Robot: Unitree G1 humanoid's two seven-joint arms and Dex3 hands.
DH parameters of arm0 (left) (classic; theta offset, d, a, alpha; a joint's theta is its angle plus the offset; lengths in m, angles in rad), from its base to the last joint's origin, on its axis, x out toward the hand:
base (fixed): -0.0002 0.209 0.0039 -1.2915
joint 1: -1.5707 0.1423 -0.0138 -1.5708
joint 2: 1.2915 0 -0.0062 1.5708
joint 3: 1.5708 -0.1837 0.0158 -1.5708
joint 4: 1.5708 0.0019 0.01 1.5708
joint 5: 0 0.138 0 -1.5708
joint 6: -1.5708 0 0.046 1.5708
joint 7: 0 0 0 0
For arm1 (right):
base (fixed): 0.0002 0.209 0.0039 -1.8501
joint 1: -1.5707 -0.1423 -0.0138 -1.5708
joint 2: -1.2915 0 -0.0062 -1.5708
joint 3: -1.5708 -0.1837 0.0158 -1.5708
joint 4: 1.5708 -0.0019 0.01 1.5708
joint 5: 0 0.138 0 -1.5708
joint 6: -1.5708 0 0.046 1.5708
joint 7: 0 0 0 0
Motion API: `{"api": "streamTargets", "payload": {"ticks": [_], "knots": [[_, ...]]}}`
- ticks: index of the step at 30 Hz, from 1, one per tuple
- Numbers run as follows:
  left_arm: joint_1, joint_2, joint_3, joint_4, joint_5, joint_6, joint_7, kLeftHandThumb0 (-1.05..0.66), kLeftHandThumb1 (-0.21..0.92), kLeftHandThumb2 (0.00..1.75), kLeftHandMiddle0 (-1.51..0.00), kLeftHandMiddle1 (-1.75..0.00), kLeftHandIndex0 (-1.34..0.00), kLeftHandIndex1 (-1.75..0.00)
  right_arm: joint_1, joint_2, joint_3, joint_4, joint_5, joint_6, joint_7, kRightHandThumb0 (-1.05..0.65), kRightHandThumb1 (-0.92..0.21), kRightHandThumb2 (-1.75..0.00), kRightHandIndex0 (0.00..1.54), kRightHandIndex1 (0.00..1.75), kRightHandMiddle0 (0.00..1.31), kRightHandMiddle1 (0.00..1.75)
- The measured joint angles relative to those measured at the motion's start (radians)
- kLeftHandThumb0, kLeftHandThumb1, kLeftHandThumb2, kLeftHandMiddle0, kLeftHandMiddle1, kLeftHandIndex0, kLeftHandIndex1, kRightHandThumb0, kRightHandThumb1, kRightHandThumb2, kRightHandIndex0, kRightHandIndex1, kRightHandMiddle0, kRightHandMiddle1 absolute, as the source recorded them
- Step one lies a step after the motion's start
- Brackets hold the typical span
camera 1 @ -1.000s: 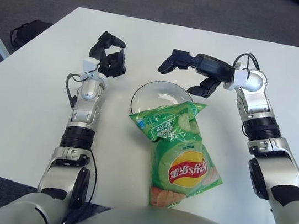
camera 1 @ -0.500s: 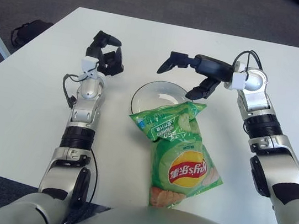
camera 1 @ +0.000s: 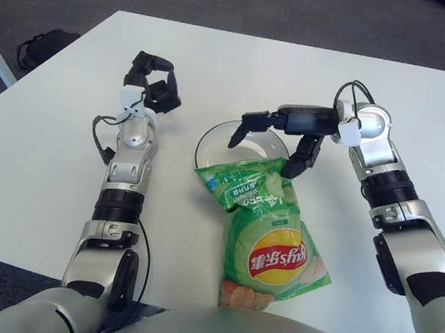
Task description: Put the snack into the plate.
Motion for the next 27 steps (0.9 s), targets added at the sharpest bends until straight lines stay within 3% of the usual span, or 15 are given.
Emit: {"api": "streamTargets", "payload": {"ticks": [11, 16, 27], "knots": [[0.000, -0.005, -0.007, -0.024, 0.009, 0.019, 0.001, -0.44, 0.45, 1.15, -1.17, -1.75, -0.51, -1.75, -0.005, -0.008, 0.014, -0.002, 0.022, 0.002, 0.087, -0.63, -0.58, -0.71, 0.20, 0.22, 0.00, 0.74], [0.000, -0.007, -0.007, -0.038, 0.013, 0.032, 0.002, -0.44, 0.45, 1.14, -1.17, -1.75, -0.51, -1.75, -0.005, -0.025, 0.026, -0.021, 0.011, 0.036, 0.096, -0.67, -0.64, -0.65, 0.16, 0.19, 0.00, 0.68], [0.002, -0.012, -0.007, -0.055, 0.015, 0.050, 0.002, -0.44, 0.46, 1.14, -1.17, -1.75, -0.50, -1.75, -0.005, -0.048, 0.041, -0.057, 0.014, 0.130, 0.133, -0.68, -0.66, -0.62, 0.13, 0.16, 0.00, 0.57]]}}
